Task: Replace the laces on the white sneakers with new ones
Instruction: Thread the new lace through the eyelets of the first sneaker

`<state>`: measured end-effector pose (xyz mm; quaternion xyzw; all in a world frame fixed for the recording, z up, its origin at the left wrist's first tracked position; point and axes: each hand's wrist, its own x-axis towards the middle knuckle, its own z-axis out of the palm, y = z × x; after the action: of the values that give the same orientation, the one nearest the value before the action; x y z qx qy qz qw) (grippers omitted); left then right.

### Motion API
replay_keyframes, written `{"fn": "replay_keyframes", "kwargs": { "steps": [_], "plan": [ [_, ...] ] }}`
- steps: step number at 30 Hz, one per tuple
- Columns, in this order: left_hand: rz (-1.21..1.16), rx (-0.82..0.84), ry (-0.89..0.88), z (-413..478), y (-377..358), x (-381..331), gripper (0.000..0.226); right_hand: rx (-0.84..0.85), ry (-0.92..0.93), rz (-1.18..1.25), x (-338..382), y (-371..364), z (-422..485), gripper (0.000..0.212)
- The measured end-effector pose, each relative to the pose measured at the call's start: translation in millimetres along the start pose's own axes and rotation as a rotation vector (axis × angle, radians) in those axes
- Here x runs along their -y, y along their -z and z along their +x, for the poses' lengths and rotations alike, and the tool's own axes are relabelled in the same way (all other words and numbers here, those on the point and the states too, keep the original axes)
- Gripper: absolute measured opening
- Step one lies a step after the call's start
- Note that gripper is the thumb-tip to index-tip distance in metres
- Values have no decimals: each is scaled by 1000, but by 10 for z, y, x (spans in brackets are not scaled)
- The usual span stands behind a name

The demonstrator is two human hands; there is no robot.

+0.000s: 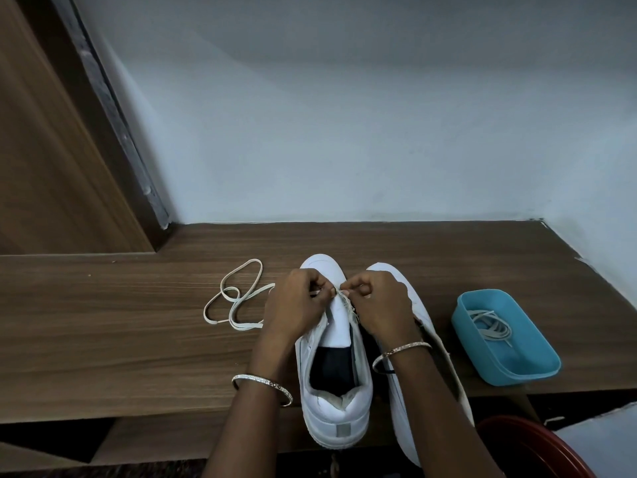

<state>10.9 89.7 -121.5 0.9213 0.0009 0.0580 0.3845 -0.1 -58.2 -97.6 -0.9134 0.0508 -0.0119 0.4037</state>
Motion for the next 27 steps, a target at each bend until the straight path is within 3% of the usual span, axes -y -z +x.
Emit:
{"fn": "replay_keyframes", "kwargs": {
  "steps": [8,10,16,19,21,24,27],
  "plan": [
    [-117,-160,29,42,131,185,16,-120,18,-75,-36,-9,53,12],
    [-124,-206,32,32,166,230,17,-112,-29,122,-55,68,107,12],
    [-76,-246,110,0,270,338,31,-5,-316,1199,-1,472,129,23],
    [-34,-135,91,-3,257,409,33,-130,-293,1396,7,537,154,20],
    [9,-86,86,-12,241,450,35,-225,-271,1328,-39,556,192,18],
    [31,-93,117,-7,248,453,48,-317,-84,789,-101,601,178,10],
    [14,-108,134,23,252,453,54,-106,168,238,-72,504,122,5]
  ]
}}
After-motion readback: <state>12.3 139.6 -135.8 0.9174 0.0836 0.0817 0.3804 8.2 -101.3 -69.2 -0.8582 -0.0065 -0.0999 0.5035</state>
